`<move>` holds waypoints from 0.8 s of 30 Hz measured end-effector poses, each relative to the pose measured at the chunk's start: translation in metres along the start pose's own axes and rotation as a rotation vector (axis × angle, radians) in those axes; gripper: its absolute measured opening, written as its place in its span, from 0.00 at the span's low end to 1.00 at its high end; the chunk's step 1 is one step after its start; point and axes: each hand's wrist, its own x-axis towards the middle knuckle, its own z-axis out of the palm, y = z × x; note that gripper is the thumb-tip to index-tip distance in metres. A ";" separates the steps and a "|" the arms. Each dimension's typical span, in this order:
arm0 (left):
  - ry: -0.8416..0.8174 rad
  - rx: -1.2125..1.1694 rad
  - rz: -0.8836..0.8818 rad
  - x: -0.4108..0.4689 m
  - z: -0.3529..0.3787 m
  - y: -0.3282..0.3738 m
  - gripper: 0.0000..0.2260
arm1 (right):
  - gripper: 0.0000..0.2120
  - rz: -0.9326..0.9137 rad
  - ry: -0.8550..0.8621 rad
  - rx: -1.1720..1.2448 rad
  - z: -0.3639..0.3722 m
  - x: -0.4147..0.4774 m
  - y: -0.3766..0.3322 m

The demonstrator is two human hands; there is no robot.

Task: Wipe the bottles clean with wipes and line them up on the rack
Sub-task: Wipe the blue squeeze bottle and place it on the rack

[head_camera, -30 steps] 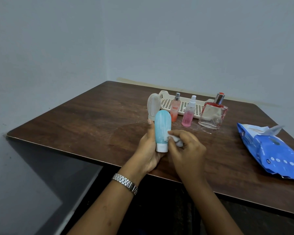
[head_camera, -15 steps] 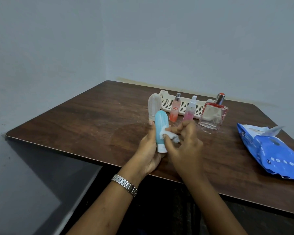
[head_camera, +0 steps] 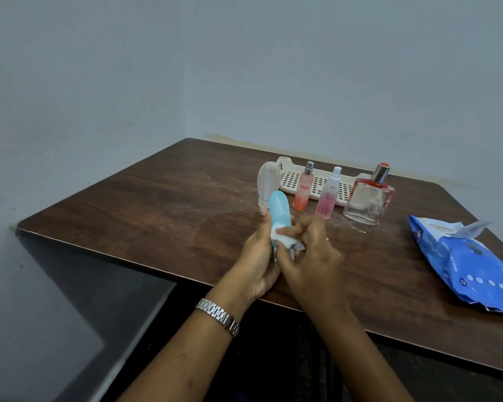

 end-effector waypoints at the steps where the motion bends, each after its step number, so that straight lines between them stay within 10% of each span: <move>1: -0.004 0.006 0.001 0.000 0.001 0.000 0.27 | 0.21 -0.006 0.003 -0.006 -0.002 0.000 0.001; 24: -0.157 0.066 0.035 -0.001 0.001 0.001 0.23 | 0.20 -0.106 -0.012 -0.032 -0.009 0.020 0.007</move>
